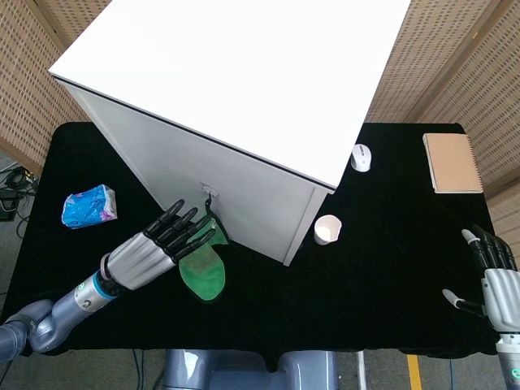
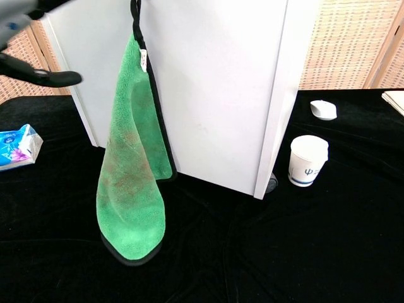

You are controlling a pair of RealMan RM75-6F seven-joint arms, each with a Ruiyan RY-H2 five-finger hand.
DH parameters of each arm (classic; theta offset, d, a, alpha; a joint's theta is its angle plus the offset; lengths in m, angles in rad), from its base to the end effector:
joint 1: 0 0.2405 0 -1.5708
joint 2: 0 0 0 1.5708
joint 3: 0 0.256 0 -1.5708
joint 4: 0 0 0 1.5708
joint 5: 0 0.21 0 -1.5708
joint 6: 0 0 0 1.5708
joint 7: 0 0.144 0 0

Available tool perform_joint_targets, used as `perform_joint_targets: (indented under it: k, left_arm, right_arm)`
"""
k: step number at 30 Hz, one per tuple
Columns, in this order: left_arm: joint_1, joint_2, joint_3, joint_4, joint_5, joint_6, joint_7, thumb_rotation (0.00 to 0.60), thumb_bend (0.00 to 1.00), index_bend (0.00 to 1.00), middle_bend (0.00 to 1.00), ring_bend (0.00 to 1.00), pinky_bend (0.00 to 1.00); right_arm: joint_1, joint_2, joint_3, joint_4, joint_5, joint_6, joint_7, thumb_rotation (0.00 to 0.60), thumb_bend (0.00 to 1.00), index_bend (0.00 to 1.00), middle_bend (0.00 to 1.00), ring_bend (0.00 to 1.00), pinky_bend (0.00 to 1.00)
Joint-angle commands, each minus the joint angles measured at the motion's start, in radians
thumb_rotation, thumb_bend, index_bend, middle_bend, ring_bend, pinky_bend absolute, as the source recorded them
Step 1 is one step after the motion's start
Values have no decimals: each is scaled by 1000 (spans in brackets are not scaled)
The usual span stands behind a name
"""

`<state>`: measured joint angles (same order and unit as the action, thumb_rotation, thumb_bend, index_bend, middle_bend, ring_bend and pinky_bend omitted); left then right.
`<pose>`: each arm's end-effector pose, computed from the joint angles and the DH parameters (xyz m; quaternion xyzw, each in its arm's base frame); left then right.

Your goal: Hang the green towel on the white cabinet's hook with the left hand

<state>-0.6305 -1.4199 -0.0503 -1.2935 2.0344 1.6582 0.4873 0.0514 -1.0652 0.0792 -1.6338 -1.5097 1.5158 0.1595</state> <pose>-0.1410 0.2745 0.0794 -0.7126 0.1511 -0.5312 0.4326 -0.3107 -0.1765 0.1819 0.5538 -0.4130 0.4386 0.5748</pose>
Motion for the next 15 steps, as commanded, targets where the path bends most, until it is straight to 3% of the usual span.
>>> perform_joint_targets:
  k: [1,6,15]
  left_arm:
    - [101,-11,32,20,-37,111,-68,600,21,0,0,0,0]
    - [287,-32,91,1,-216,162,-176,600,36,0,0,0,0]
    - [459,64,155,-226,-466,43,-200,600,35,0,0,0,0]
  right_arm:
    - [0,0,0,1,2,-2,-1,600,67,0,0,0,0]
    - [4,-5,0,-1,1,-7,-20,600,67,0,0,0,0]
    - [12,-20,-3,2,7,-24,-55,600,66,0,0,0,0]
